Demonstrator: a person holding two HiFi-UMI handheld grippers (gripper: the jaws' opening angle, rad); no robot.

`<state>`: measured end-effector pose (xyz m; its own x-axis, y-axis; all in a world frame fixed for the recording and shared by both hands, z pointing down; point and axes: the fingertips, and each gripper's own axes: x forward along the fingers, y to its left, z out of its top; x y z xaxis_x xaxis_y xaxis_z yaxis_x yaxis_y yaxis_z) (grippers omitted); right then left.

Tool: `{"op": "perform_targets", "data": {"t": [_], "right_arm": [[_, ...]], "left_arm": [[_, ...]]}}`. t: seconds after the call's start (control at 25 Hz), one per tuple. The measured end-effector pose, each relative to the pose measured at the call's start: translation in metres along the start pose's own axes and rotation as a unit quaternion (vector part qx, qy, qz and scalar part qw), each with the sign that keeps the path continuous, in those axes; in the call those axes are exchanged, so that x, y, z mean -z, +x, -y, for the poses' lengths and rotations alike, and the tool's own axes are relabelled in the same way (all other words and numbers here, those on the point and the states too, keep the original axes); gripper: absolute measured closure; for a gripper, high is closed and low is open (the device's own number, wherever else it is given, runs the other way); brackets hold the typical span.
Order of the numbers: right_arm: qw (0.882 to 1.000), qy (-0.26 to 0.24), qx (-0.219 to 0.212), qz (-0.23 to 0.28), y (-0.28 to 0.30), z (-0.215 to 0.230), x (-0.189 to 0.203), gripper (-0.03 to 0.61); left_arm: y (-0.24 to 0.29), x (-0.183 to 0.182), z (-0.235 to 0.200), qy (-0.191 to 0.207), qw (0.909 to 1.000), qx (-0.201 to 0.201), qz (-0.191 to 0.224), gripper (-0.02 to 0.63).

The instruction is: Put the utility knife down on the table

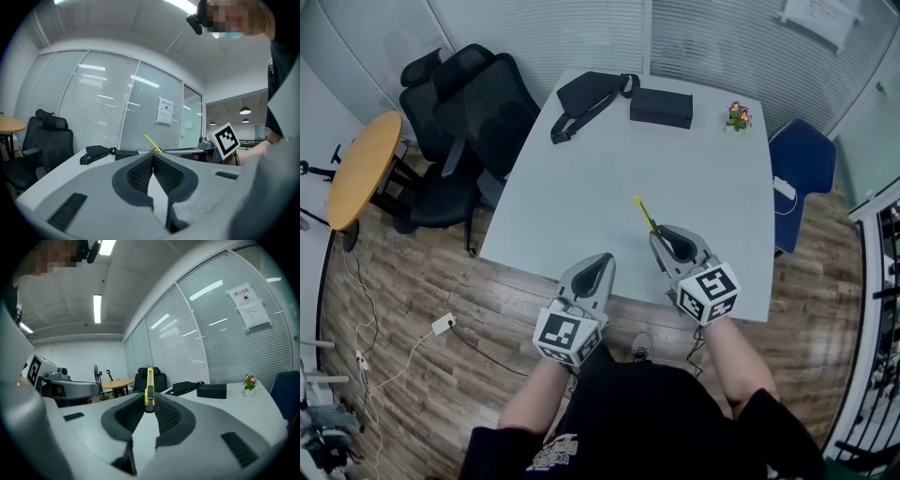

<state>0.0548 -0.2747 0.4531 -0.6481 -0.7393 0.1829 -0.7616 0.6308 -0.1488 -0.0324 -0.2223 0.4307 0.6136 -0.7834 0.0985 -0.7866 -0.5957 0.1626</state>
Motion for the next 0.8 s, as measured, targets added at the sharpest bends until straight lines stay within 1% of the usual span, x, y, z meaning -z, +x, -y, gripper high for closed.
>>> {"op": "perform_targets", "data": {"t": [0.16, 0.48, 0.8], "right_arm": [[1.0, 0.004, 0.018, -0.014, 0.029, 0.004, 0.011, 0.508], [0.996, 0.021, 0.056, -0.06, 0.075, 0.021, 0.049, 0.508], [0.988, 0.043, 0.085, -0.123, 0.106, 0.041, 0.105, 0.508]], "left_arm": [[0.007, 0.005, -0.023, -0.004, 0.9997, 0.021, -0.015, 0.607], [0.026, 0.024, -0.061, -0.012, 0.9969, 0.061, -0.048, 0.607], [0.037, 0.049, -0.083, -0.032, 0.9923, 0.088, -0.081, 0.607]]}}
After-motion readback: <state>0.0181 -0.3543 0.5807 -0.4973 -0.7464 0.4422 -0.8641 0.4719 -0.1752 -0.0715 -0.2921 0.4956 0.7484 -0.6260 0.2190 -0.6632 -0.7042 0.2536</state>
